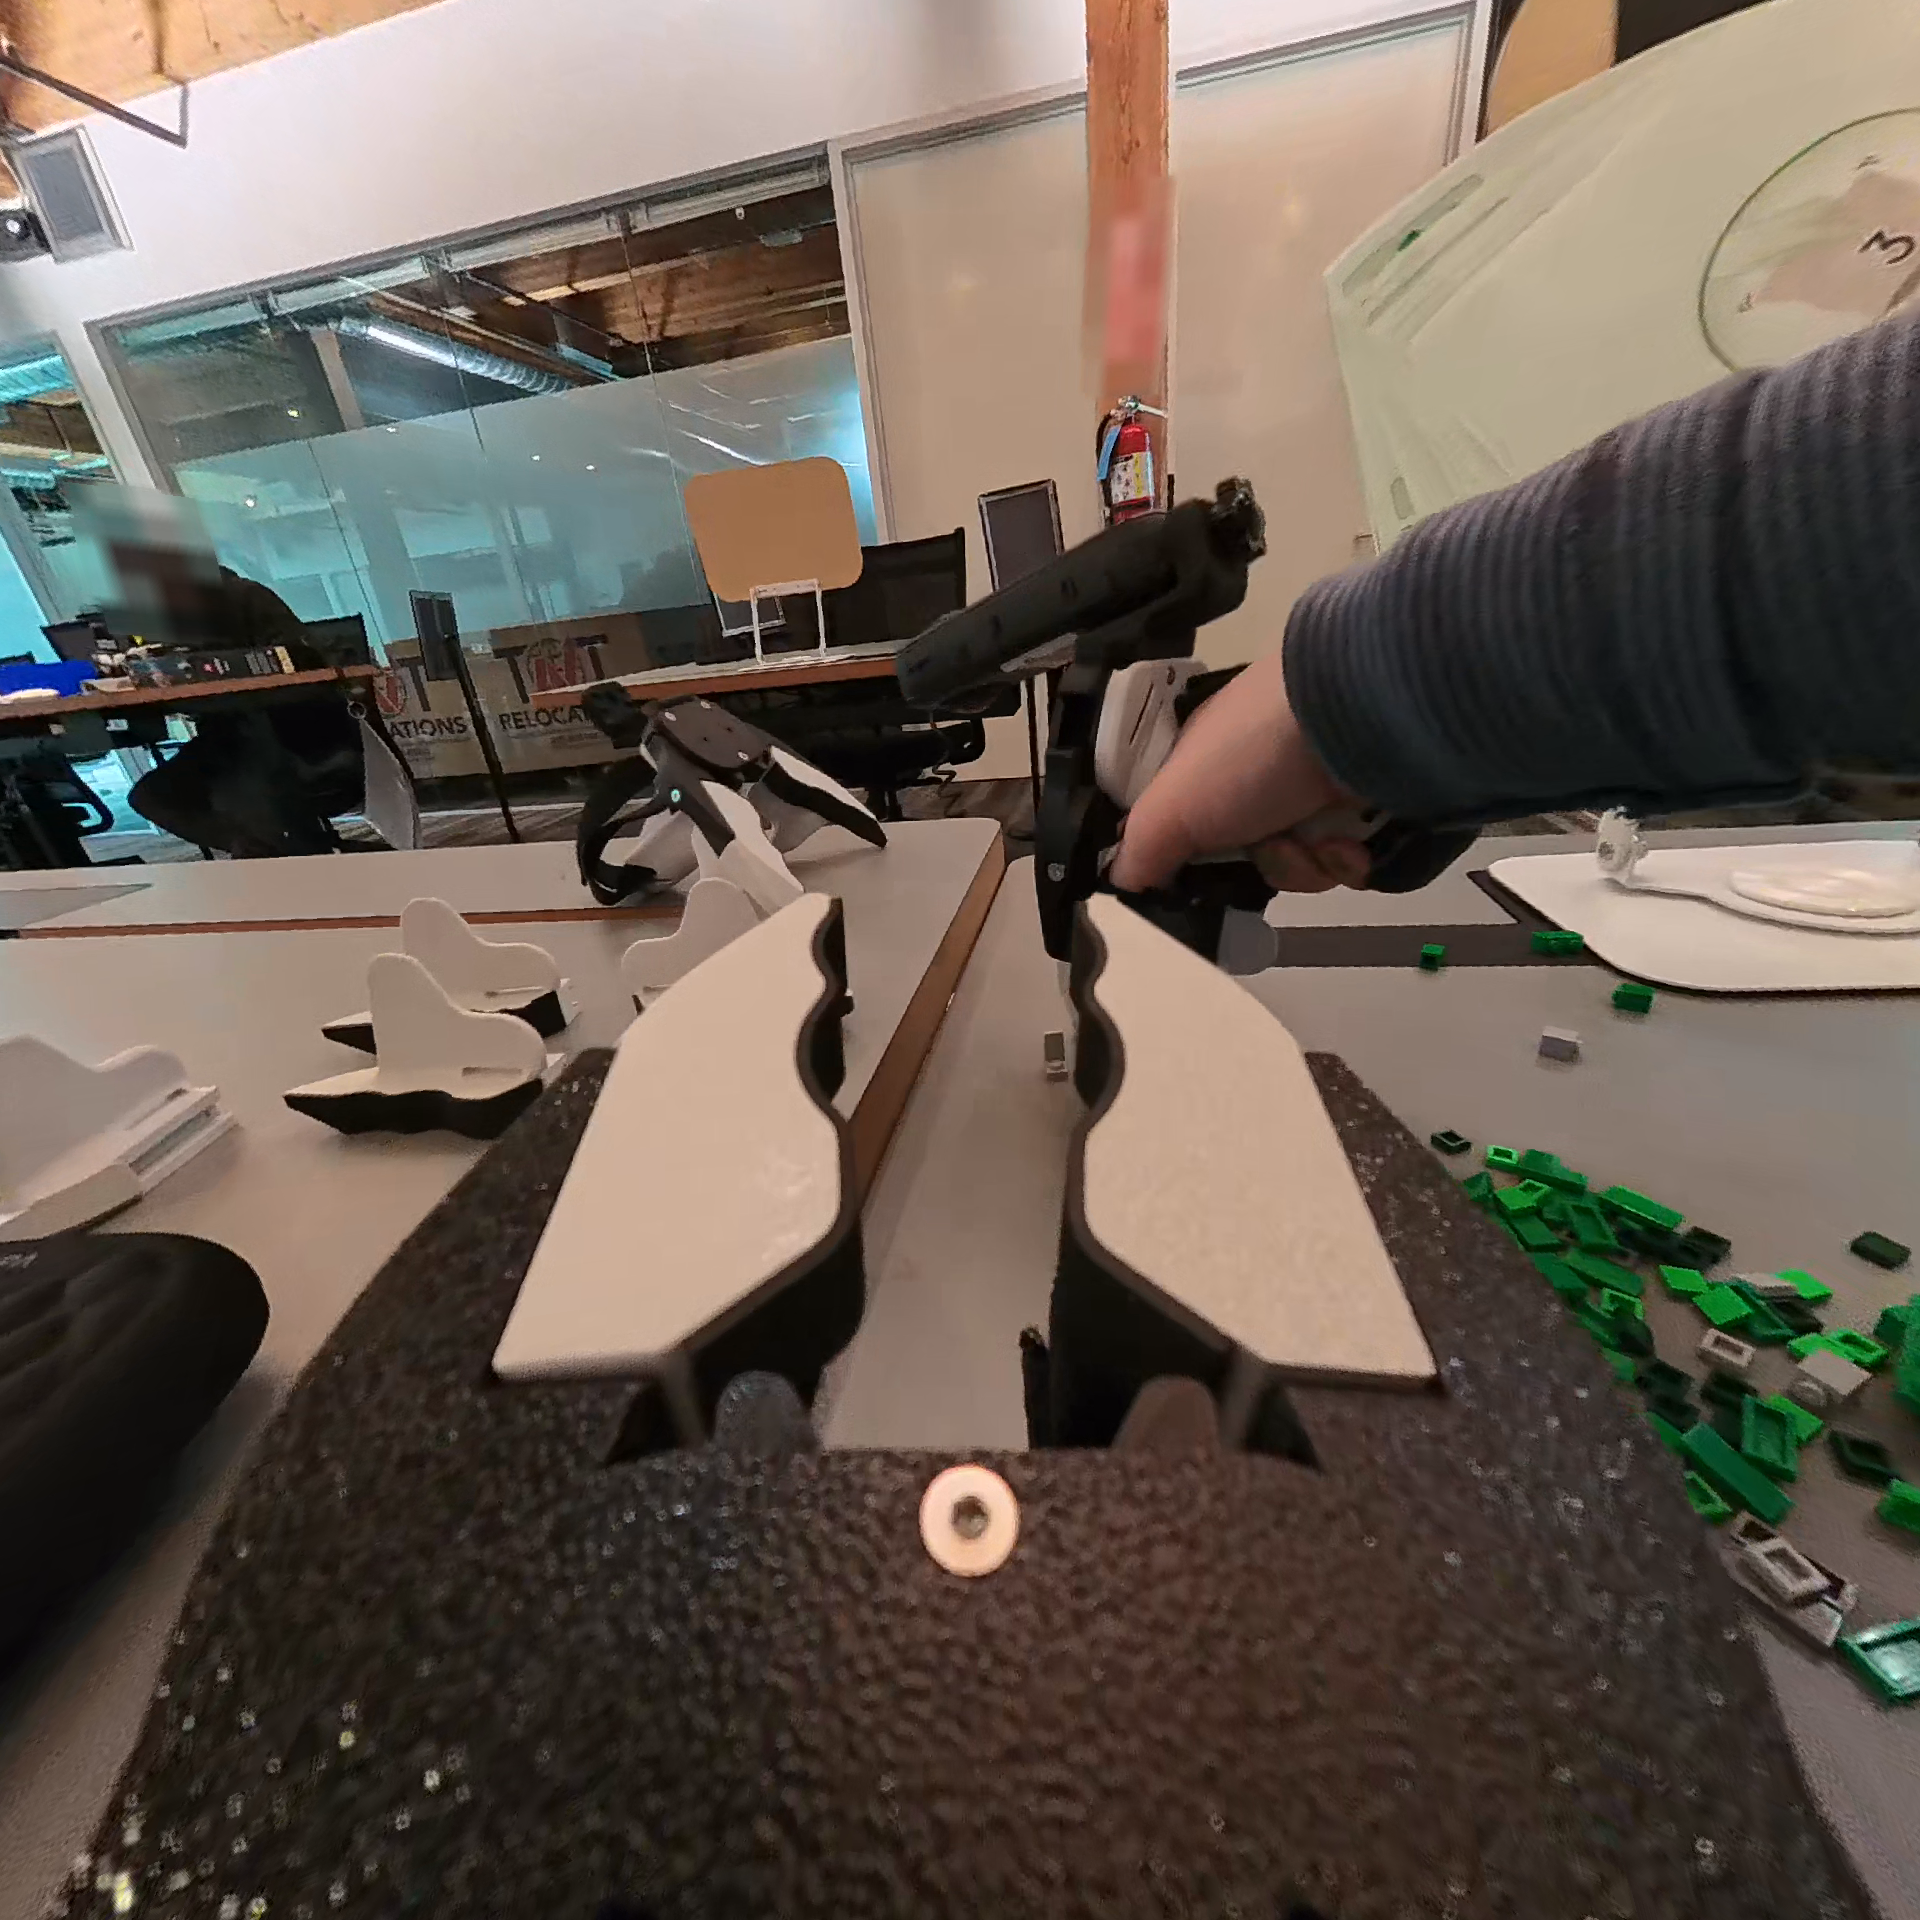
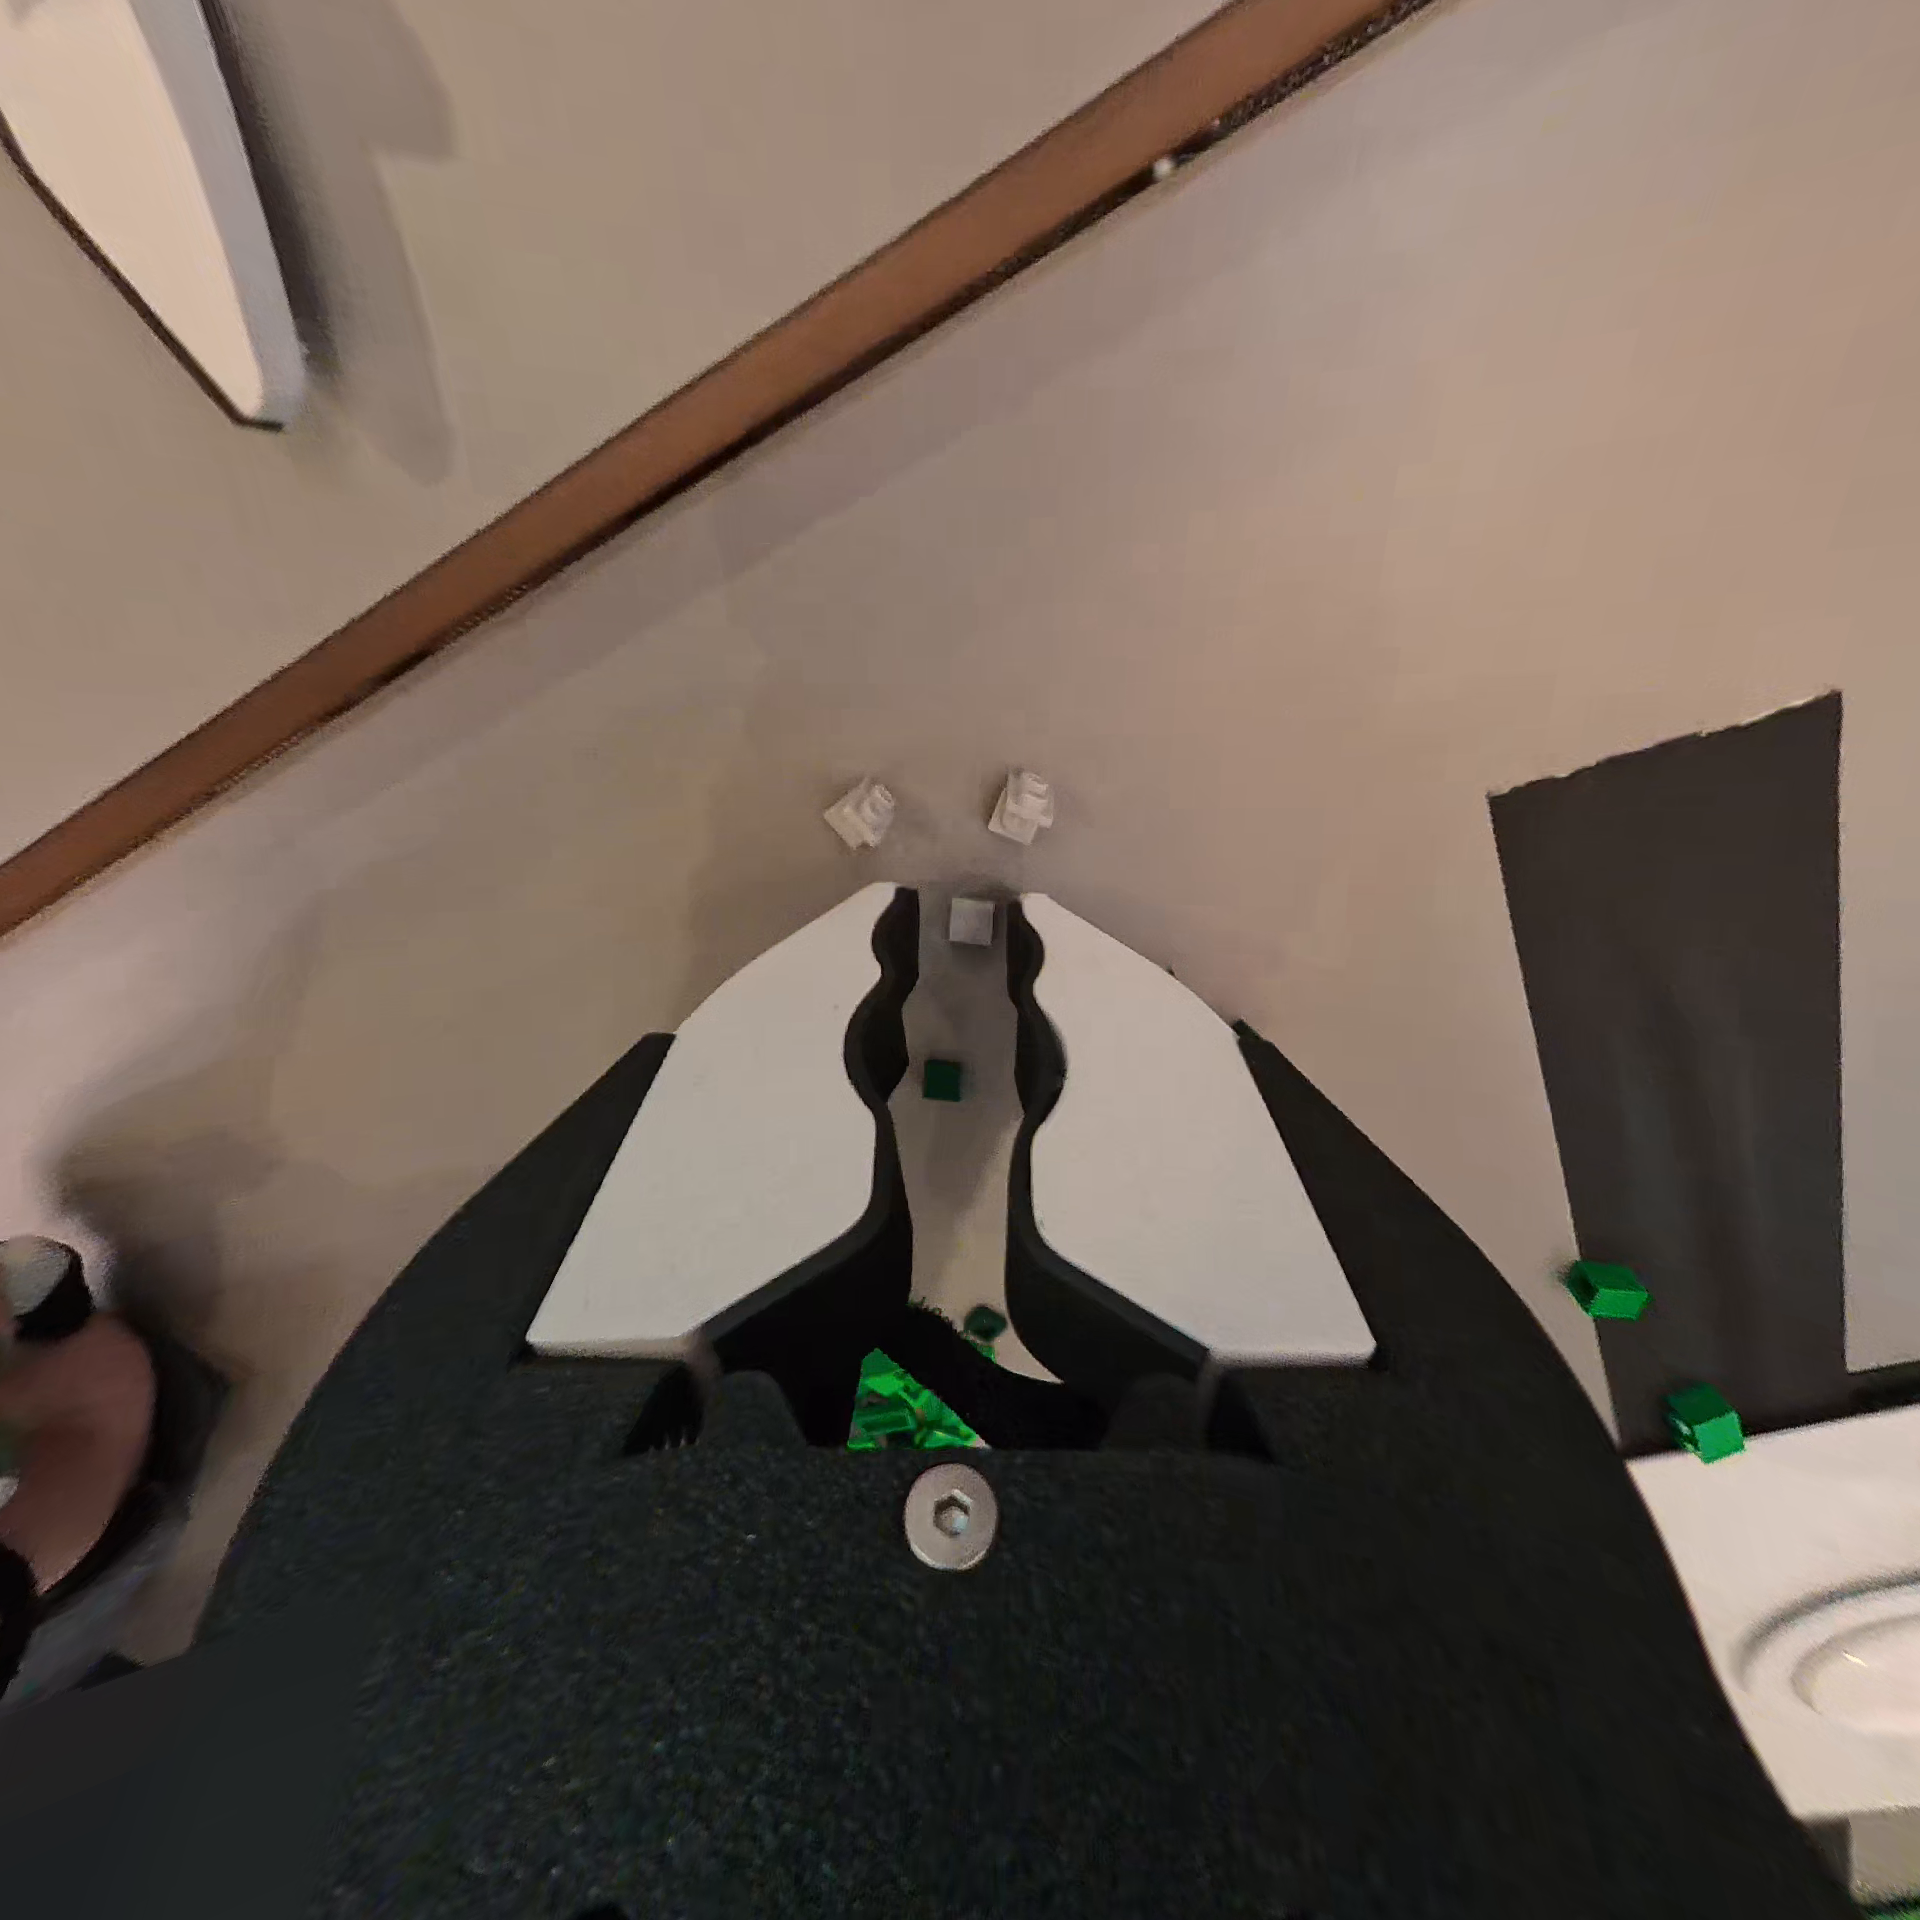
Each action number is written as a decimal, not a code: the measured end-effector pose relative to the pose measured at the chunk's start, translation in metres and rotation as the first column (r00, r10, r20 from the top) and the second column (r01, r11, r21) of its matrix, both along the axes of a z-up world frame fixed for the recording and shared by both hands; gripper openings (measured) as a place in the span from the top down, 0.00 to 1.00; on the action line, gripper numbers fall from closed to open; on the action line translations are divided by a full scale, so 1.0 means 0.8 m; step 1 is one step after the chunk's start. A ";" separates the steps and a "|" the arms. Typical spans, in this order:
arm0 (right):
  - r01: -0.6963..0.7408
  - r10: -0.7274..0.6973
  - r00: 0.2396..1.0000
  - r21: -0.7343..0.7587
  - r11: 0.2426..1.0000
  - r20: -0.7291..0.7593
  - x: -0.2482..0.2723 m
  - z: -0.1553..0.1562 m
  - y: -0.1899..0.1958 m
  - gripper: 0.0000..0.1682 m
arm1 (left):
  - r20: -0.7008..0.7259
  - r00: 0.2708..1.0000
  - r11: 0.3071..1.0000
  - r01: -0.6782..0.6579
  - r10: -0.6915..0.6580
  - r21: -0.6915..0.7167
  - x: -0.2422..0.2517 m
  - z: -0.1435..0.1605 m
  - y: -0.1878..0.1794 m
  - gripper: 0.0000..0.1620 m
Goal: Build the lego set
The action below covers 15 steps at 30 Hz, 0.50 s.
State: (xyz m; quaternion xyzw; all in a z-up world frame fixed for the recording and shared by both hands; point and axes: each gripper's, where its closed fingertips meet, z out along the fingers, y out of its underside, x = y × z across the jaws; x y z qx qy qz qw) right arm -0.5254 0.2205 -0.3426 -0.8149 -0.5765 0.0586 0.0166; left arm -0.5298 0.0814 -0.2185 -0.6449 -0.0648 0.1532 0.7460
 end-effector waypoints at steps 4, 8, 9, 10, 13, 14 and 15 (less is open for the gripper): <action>-0.003 0.003 1.000 0.008 1.000 0.002 -0.004 -0.003 0.003 0.93 | 0.028 1.000 1.000 0.008 -0.008 0.001 -0.003 -0.002 0.000 0.75; 0.002 -0.002 1.000 0.006 1.000 0.027 -0.002 -0.003 0.001 0.86 | 0.020 1.000 1.000 0.008 -0.008 0.001 -0.003 -0.001 0.000 0.75; 0.002 -0.002 0.999 0.001 1.000 0.046 0.002 -0.002 -0.001 0.85 | 0.021 1.000 1.000 0.009 -0.009 0.001 -0.003 0.000 0.000 0.75; -0.007 0.006 0.998 0.004 1.000 0.061 0.005 0.001 -0.001 0.85 | 0.027 1.000 1.000 0.009 -0.009 0.004 -0.004 0.000 0.000 0.75; -0.030 0.031 0.998 -0.022 0.999 0.046 0.020 0.019 -0.012 0.91 | 0.046 0.999 1.000 0.014 -0.015 0.018 -0.006 0.001 -0.001 0.75; -0.042 0.045 0.998 -0.048 0.998 0.051 0.032 0.021 -0.020 0.92 | 0.047 0.999 1.000 0.016 -0.017 0.023 -0.005 0.002 -0.001 0.75; -0.065 0.069 0.996 -0.067 0.996 0.056 0.045 0.022 -0.029 0.93 | 0.046 0.999 0.999 0.018 -0.020 0.027 -0.005 0.003 -0.001 0.75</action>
